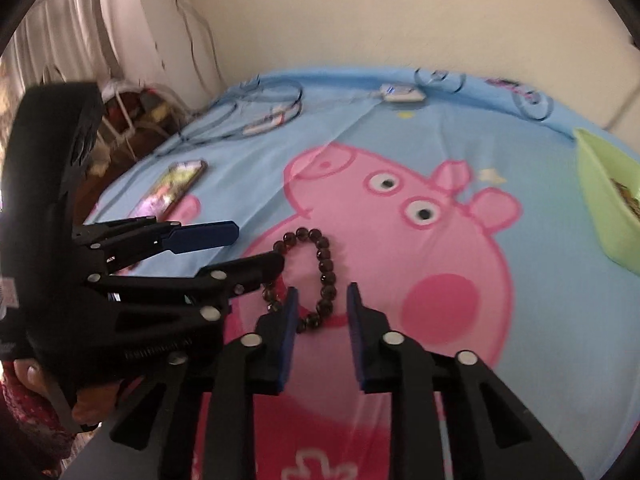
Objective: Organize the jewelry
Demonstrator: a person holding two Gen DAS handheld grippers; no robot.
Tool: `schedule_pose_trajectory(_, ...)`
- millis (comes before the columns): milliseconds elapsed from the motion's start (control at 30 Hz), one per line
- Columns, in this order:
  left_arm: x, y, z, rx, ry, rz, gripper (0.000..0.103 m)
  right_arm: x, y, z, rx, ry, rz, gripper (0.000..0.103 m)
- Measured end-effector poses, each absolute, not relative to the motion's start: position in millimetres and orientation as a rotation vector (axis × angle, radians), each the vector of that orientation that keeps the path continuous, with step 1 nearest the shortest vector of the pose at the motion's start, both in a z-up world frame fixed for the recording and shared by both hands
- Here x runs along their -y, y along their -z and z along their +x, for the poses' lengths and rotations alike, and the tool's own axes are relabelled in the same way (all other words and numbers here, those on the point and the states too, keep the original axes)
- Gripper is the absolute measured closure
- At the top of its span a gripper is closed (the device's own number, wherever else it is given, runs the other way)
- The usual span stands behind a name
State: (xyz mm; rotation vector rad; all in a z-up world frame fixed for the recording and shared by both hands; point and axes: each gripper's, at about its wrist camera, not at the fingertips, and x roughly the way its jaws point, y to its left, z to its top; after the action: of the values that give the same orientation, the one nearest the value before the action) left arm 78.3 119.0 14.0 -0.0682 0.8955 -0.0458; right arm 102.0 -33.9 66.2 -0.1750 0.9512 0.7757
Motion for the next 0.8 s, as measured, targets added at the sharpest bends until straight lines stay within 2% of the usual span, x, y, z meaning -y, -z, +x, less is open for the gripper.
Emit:
schedule_pose_trajectory(33,-116.7,-13.4,78.0,-0.896,0.048,-0.058,0.071,30.1,-62.9,105.2,-0.956,-0.778,-0.190,0.103)
schedule_pose_trajectory(67,-113.6,-13.2,77.2,-0.896,0.064,-0.055,0.085,28.6,-62.0,107.0,-0.948,-0.777,-0.198,0.103)
schedule_pose_trajectory(100,-108.2,-12.7,76.6,-0.900,0.088,-0.047,0.090,29.0,-61.9,108.6,-0.948,-0.779,-0.196,0.103)
schedule_pose_trajectory(333,-61.5,-12.2,78.8,-0.928,0.212,-0.031,0.095,75.1,-72.0,94.2,-0.885,-0.720,-0.155,0.103)
schedule_pose_trajectory(600,74.5,-10.6,67.9,-0.931,0.489,0.111,0.095,206.2,-80.9,55.5,-0.780,-0.468,-0.061,0.103)
schedule_pose_trajectory(800,146.3,-5.0,71.1,-0.940,0.568,0.194,0.095,281.5,-67.1,43.8,-0.787,-0.345,0.073,0.103)
